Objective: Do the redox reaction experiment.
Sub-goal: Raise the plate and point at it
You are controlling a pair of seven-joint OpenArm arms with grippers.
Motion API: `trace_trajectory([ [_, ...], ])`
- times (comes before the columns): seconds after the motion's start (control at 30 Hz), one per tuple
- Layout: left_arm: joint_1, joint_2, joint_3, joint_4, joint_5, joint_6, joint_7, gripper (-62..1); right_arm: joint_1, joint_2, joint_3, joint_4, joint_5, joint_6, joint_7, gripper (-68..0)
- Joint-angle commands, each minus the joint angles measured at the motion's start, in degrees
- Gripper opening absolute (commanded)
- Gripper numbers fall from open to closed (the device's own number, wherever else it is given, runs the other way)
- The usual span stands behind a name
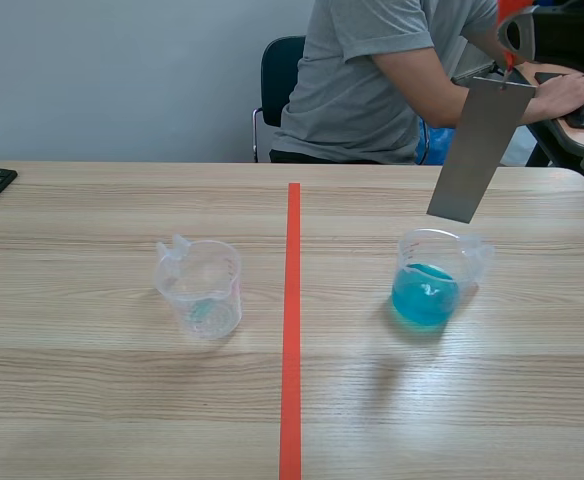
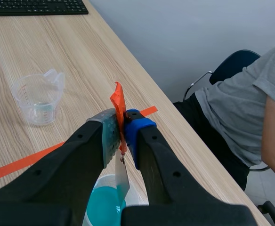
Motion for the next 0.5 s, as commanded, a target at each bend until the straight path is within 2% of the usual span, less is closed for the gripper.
trace_trajectory([
  [0.0, -0.33, 0.28, 0.22, 1.18, 0.09, 0.11, -0.55, -57.8, 0.85, 0.94, 1.33, 0.52, 0.63, 0.33, 0.68, -66.9],
  [0.23, -0.31, 0.02, 0.22, 1.20, 0.50, 0.11, -1.03, -57.8, 0.85, 0.92, 1.33, 0.52, 0.61, 0.33, 0.68, -66.9],
  [0.47, -0.31, -3.63, 0.22, 2.38, 0.48, 0.33, -10.10, -57.8, 0.85, 0.92, 1.33, 0.52, 0.59, 0.33, 0.66, -66.9],
])
